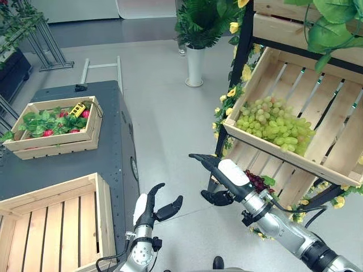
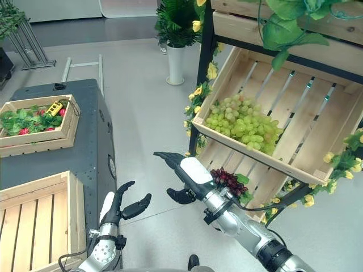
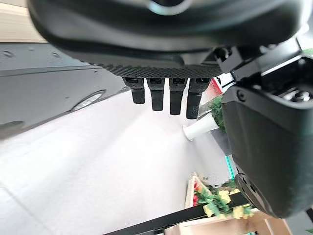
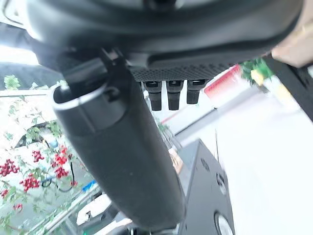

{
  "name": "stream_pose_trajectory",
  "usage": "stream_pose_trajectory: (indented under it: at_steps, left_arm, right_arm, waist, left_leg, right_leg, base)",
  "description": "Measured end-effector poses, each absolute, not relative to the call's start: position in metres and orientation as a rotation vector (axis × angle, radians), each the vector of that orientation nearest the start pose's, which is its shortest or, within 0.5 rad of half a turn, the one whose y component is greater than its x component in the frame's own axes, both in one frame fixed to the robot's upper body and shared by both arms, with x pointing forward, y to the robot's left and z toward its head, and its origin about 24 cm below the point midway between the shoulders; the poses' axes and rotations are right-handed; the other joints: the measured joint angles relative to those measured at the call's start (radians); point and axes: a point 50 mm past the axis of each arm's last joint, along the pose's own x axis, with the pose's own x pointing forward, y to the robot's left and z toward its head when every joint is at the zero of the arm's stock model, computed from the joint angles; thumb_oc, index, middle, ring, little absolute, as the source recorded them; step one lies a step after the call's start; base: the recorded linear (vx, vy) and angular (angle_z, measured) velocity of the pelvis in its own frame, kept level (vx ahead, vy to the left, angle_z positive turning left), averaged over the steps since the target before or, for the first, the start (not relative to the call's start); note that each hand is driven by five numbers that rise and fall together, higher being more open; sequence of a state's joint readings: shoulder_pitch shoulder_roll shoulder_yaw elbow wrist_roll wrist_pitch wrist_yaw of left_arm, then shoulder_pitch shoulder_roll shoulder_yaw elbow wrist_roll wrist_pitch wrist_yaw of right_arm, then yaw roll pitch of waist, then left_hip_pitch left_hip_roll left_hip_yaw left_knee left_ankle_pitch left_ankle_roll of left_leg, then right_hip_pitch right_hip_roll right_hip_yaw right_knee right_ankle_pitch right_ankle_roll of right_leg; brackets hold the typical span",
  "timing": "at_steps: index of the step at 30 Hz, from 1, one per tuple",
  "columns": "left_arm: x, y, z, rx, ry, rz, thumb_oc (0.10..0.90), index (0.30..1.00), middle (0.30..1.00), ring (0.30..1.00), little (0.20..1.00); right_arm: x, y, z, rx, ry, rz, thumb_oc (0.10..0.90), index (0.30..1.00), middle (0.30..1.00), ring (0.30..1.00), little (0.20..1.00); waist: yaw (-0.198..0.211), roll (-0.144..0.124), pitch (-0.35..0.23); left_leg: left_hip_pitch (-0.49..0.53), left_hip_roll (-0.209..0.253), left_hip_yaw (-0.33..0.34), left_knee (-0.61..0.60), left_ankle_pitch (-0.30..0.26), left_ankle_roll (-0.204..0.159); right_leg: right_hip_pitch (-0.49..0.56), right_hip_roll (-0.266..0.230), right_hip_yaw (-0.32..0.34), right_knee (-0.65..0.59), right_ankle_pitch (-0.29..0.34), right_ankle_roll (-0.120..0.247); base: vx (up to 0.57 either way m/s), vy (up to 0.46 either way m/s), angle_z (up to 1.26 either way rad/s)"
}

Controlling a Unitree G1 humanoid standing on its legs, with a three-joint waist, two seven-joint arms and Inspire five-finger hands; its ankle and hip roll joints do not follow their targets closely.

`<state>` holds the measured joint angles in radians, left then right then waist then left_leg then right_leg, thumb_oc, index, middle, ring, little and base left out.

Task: Pick up the fruits from the basket on one side to the basket on the other side

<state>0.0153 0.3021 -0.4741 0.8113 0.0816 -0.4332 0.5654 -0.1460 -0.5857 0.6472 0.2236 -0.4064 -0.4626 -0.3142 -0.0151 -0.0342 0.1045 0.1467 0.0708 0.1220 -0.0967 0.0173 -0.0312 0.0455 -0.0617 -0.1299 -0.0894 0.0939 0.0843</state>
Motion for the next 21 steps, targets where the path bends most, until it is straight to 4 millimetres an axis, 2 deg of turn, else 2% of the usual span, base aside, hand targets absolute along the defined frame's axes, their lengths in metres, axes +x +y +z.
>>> stream_pose_trajectory:
  at_steps: [4,5,10,15,17,21]
  left_arm:
    - [0.171,0.186,-0.097,0.543,0.346,0.077,0.8,0.9,0.9,0.9,0.9]
    - [0.167,0.187,-0.101,0.544,0.371,0.079,0.8,0.9,0.9,0.9,0.9]
    - [0.16,0.192,-0.108,0.556,0.423,0.068,0.8,0.9,0.9,0.9,0.9]
    - [0.149,0.196,-0.119,0.568,0.511,0.03,0.8,0.9,0.9,0.9,0.9]
    - [0.139,0.195,-0.129,0.576,0.597,0.011,0.8,0.9,0.9,0.9,0.9]
    - [0.123,0.195,-0.141,0.603,0.705,-0.031,0.8,0.9,0.9,0.9,0.9]
  right_arm:
    - [0.227,-0.129,-0.001,-0.768,-0.246,0.543,0.8,0.9,0.9,0.9,0.9]
    - [0.223,-0.132,-0.014,-0.749,-0.156,0.541,0.8,0.9,0.9,0.9,0.9]
    - [0.208,-0.147,-0.053,-0.715,0.096,0.531,0.8,0.9,0.9,0.9,0.9]
    - [0.184,-0.157,-0.094,-0.599,0.404,0.495,0.8,0.9,0.9,0.9,0.9]
    - [0.17,-0.163,-0.115,-0.576,0.568,0.484,0.8,0.9,0.9,0.9,0.9]
    - [0.143,-0.176,-0.138,-0.571,0.764,0.496,0.8,0.9,0.9,0.9,0.9]
  waist:
    - [0.006,0.0,0.0]
    - [0.009,0.001,0.0]
    - [0.017,0.002,0.0]
    - [0.007,0.009,-0.005]
    - [0.003,0.021,-0.014]
    - [0.007,0.036,-0.023]
  left_leg:
    - [-0.006,0.001,-0.018,0.0,0.002,0.0]
    - [-0.006,0.001,-0.027,0.0,0.005,-0.004]
    - [0.001,-0.001,-0.036,0.007,0.007,-0.005]
    - [0.007,0.0,-0.036,0.0,0.002,0.003]
    - [0.007,0.003,-0.035,0.0,0.0,0.005]
    - [0.017,0.006,-0.037,0.0,0.0,0.005]
  right_leg:
    - [0.004,-0.003,-0.019,0.0,-0.005,-0.001]
    - [0.005,-0.004,-0.026,0.0,-0.006,-0.003]
    - [0.014,-0.005,-0.039,0.0,-0.008,-0.003]
    - [0.022,-0.007,-0.038,0.0,-0.009,-0.004]
    - [0.025,-0.009,-0.038,0.0,-0.01,-0.004]
    - [0.037,-0.008,-0.041,0.0,-0.018,-0.004]
  base:
    - [0.0,-0.026,0.16]
    - [0.01,-0.021,0.13]
    - [0.01,-0.009,0.08]
    - [0.0,0.0,0.0]
    - [0.0,0.0,0.0]
    - [0.04,0.002,0.03]
